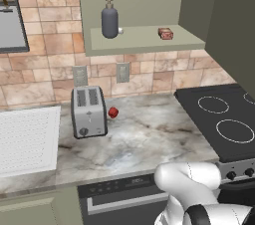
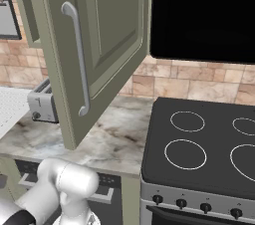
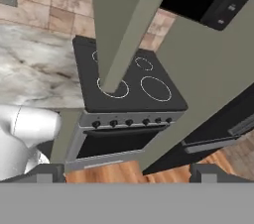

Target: Pick the soap dispenser and bar soap from the cabinet and place them on the counter.

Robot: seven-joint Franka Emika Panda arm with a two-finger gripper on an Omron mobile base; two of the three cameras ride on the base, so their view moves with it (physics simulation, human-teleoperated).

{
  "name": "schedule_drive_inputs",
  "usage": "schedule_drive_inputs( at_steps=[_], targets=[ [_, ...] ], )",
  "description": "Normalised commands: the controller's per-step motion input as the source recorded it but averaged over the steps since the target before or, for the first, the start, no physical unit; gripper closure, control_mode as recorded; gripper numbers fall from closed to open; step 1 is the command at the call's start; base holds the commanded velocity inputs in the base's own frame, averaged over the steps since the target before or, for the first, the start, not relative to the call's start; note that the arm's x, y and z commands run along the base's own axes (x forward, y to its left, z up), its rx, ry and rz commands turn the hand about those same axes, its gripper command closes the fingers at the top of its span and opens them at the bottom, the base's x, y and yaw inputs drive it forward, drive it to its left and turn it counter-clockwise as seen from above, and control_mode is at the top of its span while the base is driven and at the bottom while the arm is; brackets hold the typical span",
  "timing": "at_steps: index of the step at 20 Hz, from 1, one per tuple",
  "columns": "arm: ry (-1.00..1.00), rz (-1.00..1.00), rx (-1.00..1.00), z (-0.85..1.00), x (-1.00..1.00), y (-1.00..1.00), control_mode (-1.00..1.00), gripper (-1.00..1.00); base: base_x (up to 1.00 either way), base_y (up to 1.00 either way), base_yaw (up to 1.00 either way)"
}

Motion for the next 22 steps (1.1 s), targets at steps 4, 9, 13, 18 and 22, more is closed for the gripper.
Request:
schedule_drive_inputs(
  at_steps=[4,9,13,18,22],
  targets=[
    [0.11,-0.01,-0.15,0.09,0.11,0.35,-1.00,-1.00,0.00,0.00,0.00],
    [0.09,0.00,-0.22,0.01,0.17,0.32,-1.00,-1.00,0.00,0.00,0.00],
    [0.15,0.00,-0.22,-0.01,0.17,0.31,-1.00,-1.00,0.00,0.00,0.00],
    [0.24,0.00,-0.16,0.00,0.18,0.24,-1.00,-1.00,0.00,0.00,0.00],
    [0.24,0.00,-0.16,0.00,0.23,0.15,-1.00,-1.00,0.00,0.00,0.00]
  ],
)
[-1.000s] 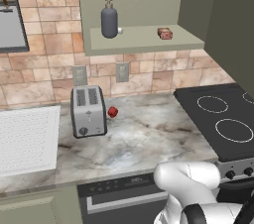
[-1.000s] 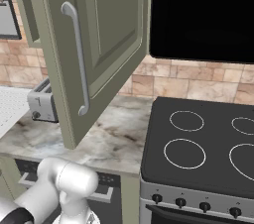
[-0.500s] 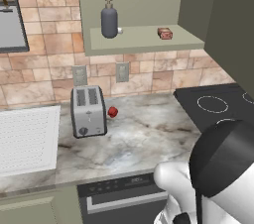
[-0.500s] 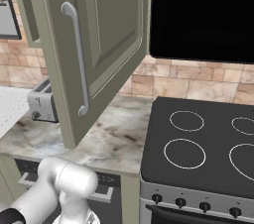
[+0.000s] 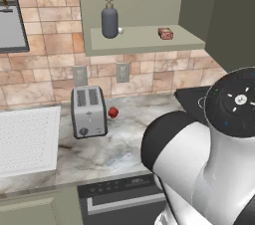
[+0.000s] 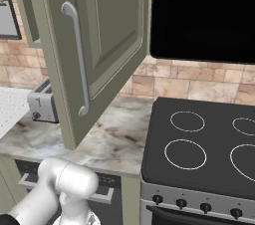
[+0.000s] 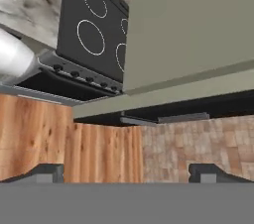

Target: Pick the soap dispenser and bar soap from the cabinet and place them on the counter.

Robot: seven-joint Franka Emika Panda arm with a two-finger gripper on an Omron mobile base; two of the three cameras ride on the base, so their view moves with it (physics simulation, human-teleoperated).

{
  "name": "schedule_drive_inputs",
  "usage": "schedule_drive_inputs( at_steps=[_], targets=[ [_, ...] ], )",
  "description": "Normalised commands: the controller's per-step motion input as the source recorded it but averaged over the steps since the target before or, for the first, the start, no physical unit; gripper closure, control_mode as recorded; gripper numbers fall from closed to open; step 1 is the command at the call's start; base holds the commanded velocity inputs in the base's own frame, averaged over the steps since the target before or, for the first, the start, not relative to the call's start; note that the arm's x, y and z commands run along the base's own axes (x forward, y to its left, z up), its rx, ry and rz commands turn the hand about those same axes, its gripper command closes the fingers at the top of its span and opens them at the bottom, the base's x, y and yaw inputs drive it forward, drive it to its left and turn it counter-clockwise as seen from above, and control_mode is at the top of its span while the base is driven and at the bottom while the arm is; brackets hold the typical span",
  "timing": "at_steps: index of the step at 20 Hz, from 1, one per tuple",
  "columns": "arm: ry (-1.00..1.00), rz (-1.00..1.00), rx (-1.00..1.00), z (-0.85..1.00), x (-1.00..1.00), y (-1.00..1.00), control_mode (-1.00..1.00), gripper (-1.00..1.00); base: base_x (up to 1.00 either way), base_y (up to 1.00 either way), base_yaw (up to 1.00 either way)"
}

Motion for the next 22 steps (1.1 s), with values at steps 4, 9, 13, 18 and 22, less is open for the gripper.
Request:
schedule_drive_inputs(
  at_steps=[4,9,13,18,22],
  targets=[
    [0.20,0.00,-0.19,0.00,0.31,0.04,-1.00,-1.00,0.00,0.00,0.00],
    [0.19,-0.01,-0.19,0.02,0.32,0.02,-1.00,-1.00,0.00,0.00,0.00],
    [0.10,-0.01,-0.19,0.03,0.40,0.01,-1.00,-1.00,0.00,0.00,0.00],
    [0.00,0.03,-0.08,-0.05,0.29,-0.16,-1.00,-1.00,0.00,0.00,0.00],
    [-0.04,0.02,-0.02,-0.06,0.17,-0.33,-1.00,-1.00,0.00,0.00,0.00]
  ],
)
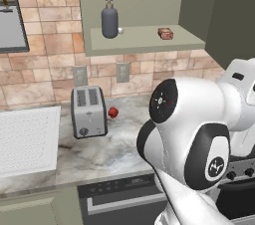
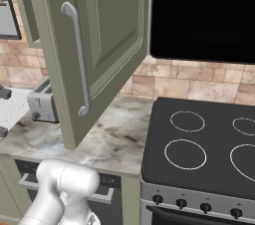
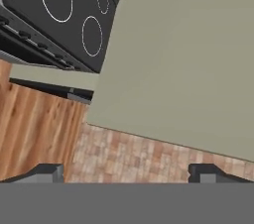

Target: Pick the soap dispenser and bar soap from the cabinet and place them on the counter.

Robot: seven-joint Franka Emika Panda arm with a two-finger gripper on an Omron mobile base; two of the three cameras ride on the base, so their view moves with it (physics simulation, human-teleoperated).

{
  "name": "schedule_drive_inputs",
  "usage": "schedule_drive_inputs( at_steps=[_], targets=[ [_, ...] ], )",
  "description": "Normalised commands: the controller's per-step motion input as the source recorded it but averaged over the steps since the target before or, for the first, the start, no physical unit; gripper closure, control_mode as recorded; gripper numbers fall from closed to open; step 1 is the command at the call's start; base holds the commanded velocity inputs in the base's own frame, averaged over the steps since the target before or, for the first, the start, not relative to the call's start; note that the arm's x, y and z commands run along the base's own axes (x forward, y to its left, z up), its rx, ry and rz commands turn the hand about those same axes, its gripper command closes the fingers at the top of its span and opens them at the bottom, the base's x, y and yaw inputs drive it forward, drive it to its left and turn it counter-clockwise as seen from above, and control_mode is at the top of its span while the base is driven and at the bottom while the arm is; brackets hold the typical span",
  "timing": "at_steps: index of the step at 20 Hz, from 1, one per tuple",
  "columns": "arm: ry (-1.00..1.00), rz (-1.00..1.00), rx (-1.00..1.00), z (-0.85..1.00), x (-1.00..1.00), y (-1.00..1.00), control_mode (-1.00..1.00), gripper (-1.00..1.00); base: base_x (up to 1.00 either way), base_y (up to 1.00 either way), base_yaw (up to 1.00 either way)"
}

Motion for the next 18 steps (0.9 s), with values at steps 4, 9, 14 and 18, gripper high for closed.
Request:
schedule_drive_inputs(
  at_steps=[4,9,14,18],
  targets=[
    [-0.01,0.02,-0.01,-0.01,0.07,-0.34,-1.00,-1.00,0.00,0.00,0.00],
    [0.02,0.00,-0.02,0.01,0.07,-0.25,-1.00,-1.00,0.00,0.00,0.00],
    [0.01,0.00,-0.02,0.00,0.05,-0.22,-1.00,-1.00,0.00,0.00,0.00],
    [0.02,0.00,-0.02,0.00,0.05,-0.22,-1.00,-1.00,0.00,0.00,0.00]
  ],
)
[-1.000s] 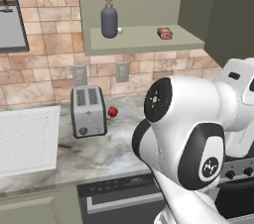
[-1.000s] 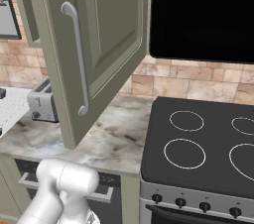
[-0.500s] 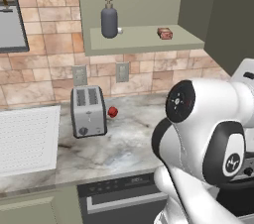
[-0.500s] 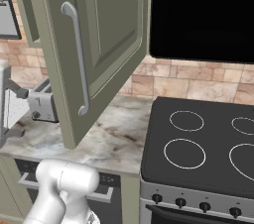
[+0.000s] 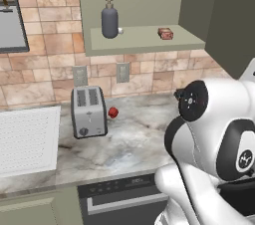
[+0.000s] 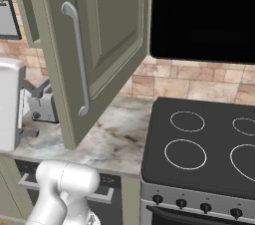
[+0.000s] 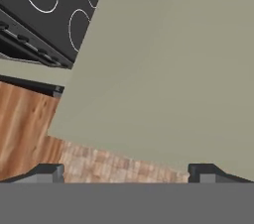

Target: Pick the soap dispenser and bar soap from the cabinet and place them on the counter.

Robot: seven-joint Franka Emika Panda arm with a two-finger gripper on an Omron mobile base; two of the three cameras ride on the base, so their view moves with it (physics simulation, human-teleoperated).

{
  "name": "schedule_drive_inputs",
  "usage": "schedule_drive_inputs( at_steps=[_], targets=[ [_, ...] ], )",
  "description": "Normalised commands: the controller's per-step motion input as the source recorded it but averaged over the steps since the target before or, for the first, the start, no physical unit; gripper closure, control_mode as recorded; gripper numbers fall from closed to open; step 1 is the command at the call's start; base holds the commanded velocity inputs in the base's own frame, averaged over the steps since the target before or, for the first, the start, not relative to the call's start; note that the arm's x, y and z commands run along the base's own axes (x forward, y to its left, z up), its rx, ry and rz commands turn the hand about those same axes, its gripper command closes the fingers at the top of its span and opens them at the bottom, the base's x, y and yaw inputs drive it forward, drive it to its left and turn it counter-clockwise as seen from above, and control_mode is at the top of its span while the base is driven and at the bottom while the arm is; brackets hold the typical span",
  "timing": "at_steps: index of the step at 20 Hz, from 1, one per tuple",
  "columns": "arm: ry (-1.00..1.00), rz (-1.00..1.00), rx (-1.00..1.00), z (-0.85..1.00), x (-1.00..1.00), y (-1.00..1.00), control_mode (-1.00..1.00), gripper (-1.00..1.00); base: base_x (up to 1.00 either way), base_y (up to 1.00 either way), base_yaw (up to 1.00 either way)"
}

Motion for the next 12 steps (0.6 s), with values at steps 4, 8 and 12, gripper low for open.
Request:
schedule_drive_inputs(
  at_steps=[4,8,12],
  targets=[
    [0.01,-0.02,-0.01,-0.05,0.02,-0.27,-1.00,-1.00,0.00,0.00,0.00],
    [0.01,-0.01,-0.01,-0.06,0.09,-0.27,-1.00,-1.00,0.00,0.00,0.00],
    [0.00,0.00,-0.02,-0.08,0.10,-0.24,-1.00,-1.00,0.00,0.00,0.00]
  ],
)
